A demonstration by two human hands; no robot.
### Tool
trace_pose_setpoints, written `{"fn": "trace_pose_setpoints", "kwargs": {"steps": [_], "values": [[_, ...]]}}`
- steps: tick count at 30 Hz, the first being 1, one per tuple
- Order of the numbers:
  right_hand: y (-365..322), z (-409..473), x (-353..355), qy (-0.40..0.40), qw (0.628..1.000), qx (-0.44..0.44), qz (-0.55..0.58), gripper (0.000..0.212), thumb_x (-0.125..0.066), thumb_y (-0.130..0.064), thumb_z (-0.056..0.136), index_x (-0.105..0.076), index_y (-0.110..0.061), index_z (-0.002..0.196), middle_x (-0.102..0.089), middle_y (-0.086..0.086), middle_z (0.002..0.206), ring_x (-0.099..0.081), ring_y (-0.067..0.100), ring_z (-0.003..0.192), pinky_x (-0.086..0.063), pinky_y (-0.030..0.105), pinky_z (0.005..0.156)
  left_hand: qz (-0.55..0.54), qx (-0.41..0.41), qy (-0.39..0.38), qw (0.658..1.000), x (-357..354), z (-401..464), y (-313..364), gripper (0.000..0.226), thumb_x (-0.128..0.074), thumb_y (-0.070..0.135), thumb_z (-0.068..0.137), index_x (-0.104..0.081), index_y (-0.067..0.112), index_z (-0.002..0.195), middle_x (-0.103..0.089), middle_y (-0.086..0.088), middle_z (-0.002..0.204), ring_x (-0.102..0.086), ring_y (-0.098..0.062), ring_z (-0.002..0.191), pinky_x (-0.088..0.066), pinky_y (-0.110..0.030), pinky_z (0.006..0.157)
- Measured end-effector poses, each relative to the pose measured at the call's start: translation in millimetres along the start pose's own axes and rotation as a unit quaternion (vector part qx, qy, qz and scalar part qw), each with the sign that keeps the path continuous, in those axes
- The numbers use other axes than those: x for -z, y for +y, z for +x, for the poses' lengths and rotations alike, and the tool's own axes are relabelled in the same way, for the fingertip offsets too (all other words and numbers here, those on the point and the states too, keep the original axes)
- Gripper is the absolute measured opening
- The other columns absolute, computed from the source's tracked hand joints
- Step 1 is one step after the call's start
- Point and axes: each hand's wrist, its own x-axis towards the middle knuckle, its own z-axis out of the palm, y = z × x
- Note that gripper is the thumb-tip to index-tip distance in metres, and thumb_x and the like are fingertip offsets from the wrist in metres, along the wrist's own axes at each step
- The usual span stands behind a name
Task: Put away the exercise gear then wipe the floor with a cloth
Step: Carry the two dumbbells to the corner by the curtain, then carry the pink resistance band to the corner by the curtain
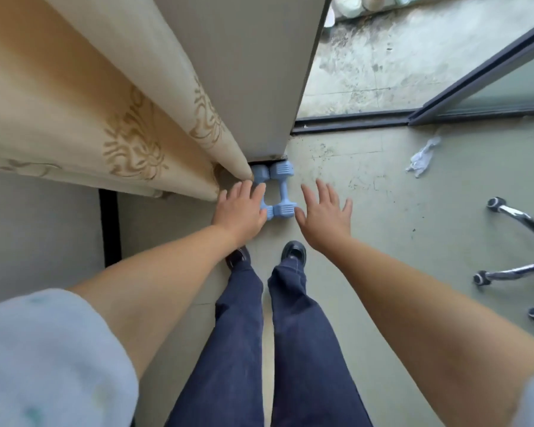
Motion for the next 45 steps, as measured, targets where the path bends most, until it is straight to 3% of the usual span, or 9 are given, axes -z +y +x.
{"fn": "trace_pose_setpoints", "kwargs": {"steps": [4, 10, 14, 18, 22, 27, 34, 41, 45], "values": [[-4.6, -51.1, 37.5, 0.049, 0.998, 0.018, -0.033, 0.056, -0.020, -0.044, 0.101, -0.002, -0.029, 0.152, 0.007, 0.001, 0.161, 0.006, 0.022, 0.147, 0.000, 0.056, 0.116, 0.006, -0.004, 0.019, 1.000, 42.9, -50.5, 18.1, 0.058, -0.036, 0.038, 0.098, -0.016, 0.018, 0.149, -0.020, -0.010, 0.153, -0.016, -0.028, 0.143, -0.019, -0.047, 0.114], [-13.8, -81.1, 58.4, 0.059, 0.994, 0.070, -0.058, 0.056, -0.018, -0.044, 0.101, 0.002, -0.029, 0.152, 0.009, 0.000, 0.160, 0.009, 0.020, 0.147, 0.001, 0.055, 0.116, 0.019, 0.035, 0.039, 0.998, 57.3, -101.1, 27.0, 0.062, -0.033, 0.039, 0.098, -0.009, 0.019, 0.151, -0.014, -0.009, 0.156, -0.010, -0.025, 0.145, -0.013, -0.047, 0.115], [-16.8, -82.3, 62.6, 0.038, 0.983, 0.151, -0.097, 0.056, -0.017, -0.044, 0.101, 0.003, -0.030, 0.151, 0.009, 0.000, 0.160, 0.010, 0.021, 0.147, 0.001, 0.054, 0.117, -0.024, 0.136, 0.040, 0.990, 55.0, -125.1, 25.0, 0.061, -0.033, 0.038, 0.099, -0.009, 0.019, 0.151, -0.015, -0.009, 0.156, -0.011, -0.025, 0.145, -0.012, -0.049, 0.116], [-9.3, -78.1, 64.3, 0.011, 0.958, 0.240, -0.158, 0.055, -0.016, -0.045, 0.101, 0.001, -0.030, 0.152, 0.006, 0.000, 0.161, 0.009, 0.020, 0.147, 0.000, 0.053, 0.117, -0.095, 0.277, 0.079, 0.953, 41.7, -155.5, 36.4, 0.059, -0.037, 0.035, 0.098, -0.016, 0.017, 0.150, -0.021, -0.010, 0.153, -0.019, -0.026, 0.142, -0.016, -0.049, 0.115], [1.7, -91.3, 70.6, -0.018, 0.905, 0.344, -0.250, 0.054, -0.017, -0.042, 0.102, 0.000, -0.029, 0.152, 0.005, 0.002, 0.161, 0.007, 0.020, 0.147, -0.001, 0.053, 0.117, -0.160, 0.399, 0.081, 0.899, 11.7, -204.8, 82.6, 0.059, -0.036, 0.036, 0.098, -0.014, 0.019, 0.150, -0.022, -0.010, 0.152, -0.027, -0.027, 0.137, -0.021, -0.048, 0.113], [-8.5, -117.7, 63.4, -0.020, 0.814, 0.465, -0.346, 0.055, -0.020, -0.042, 0.102, -0.002, -0.028, 0.152, 0.004, 0.002, 0.160, 0.006, 0.020, 0.147, -0.001, 0.053, 0.117, -0.208, 0.515, 0.095, 0.826, -27.1, -258.0, 139.9, 0.060, -0.032, 0.040, 0.099, -0.010, 0.020, 0.150, -0.025, -0.010, 0.152, -0.024, -0.026, 0.140, -0.022, -0.048, 0.114], [-13.0, -209.4, 6.8, -0.053, 0.656, 0.631, -0.411, 0.053, -0.020, -0.042, 0.101, -0.006, -0.029, 0.151, -0.002, 0.001, 0.160, -0.001, 0.021, 0.147, -0.003, 0.052, 0.118, -0.306, 0.674, 0.114, 0.663, -82.2, -340.2, 234.0, 0.057, -0.032, 0.038, 0.099, -0.012, 0.019, 0.150, -0.024, -0.010, 0.152, -0.022, -0.025, 0.141, -0.017, -0.050, 0.114], [74.6, -291.8, -46.5, -0.086, 0.503, 0.726, -0.461, 0.054, -0.019, -0.043, 0.101, -0.004, -0.029, 0.151, 0.000, 0.000, 0.160, 0.000, 0.021, 0.148, -0.002, 0.051, 0.118, -0.370, 0.776, 0.133, 0.493, -144.5, -384.5, 399.9, 0.057, -0.032, 0.037, 0.099, -0.013, 0.020, 0.150, -0.024, -0.009, 0.153, -0.020, -0.025, 0.143, -0.014, -0.050, 0.115], [160.5, -319.5, -73.9, -0.087, 0.443, 0.746, -0.489, 0.055, -0.019, -0.043, 0.101, -0.003, -0.029, 0.152, 0.001, 0.000, 0.160, 0.001, 0.020, 0.148, -0.003, 0.052, 0.118, -0.389, 0.806, 0.118, 0.431, -177.5, -384.4, 515.6, 0.057, -0.031, 0.038, 0.099, -0.012, 0.020, 0.150, -0.022, -0.008, 0.153, -0.019, -0.024, 0.143, -0.014, -0.050, 0.115]]}}
